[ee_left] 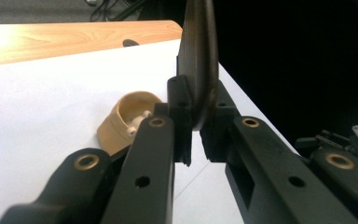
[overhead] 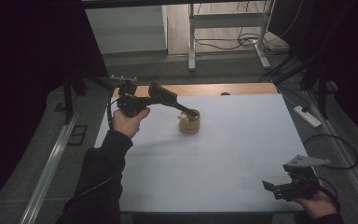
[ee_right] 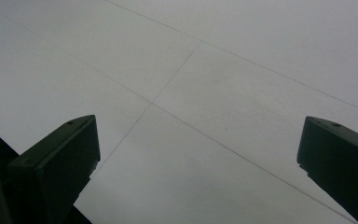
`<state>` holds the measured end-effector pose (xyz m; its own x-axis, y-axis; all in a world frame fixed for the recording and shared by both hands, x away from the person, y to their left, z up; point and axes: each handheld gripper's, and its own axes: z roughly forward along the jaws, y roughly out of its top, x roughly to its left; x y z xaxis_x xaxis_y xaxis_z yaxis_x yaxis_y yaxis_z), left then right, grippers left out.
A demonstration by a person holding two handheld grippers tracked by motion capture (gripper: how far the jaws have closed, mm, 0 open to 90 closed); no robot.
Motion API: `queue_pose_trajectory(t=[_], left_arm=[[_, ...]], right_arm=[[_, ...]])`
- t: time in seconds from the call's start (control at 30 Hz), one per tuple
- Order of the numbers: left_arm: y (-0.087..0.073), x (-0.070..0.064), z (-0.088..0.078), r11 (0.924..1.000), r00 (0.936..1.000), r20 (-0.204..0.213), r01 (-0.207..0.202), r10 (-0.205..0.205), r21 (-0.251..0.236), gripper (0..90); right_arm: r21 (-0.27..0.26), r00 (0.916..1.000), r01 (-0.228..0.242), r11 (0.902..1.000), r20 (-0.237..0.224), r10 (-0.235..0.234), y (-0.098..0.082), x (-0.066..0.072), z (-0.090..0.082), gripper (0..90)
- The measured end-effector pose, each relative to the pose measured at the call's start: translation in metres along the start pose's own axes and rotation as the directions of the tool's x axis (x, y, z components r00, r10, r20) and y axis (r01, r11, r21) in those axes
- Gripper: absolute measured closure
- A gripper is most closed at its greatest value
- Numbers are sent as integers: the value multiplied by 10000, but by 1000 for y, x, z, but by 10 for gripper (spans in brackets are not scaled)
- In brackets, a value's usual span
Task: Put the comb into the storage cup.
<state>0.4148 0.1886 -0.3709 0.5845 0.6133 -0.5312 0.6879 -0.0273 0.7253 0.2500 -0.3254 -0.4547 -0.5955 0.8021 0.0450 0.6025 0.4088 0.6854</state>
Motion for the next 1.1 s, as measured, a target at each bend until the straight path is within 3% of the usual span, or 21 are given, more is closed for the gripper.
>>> queue_pose_trajectory(t=[0.37, 1.1], left_arm=[[7, 9, 7, 9999, 9990, -422, 127, -126, 35, 825], [13, 20, 21, 9988, 9968, -734, 356, -331, 338, 825]], right_arm=[[-123, 10000, -38, 9999, -66, 37, -2, 0, -3, 0], [-68, 9999, 42, 10000, -165, -43, -3, 1, -4, 0]])
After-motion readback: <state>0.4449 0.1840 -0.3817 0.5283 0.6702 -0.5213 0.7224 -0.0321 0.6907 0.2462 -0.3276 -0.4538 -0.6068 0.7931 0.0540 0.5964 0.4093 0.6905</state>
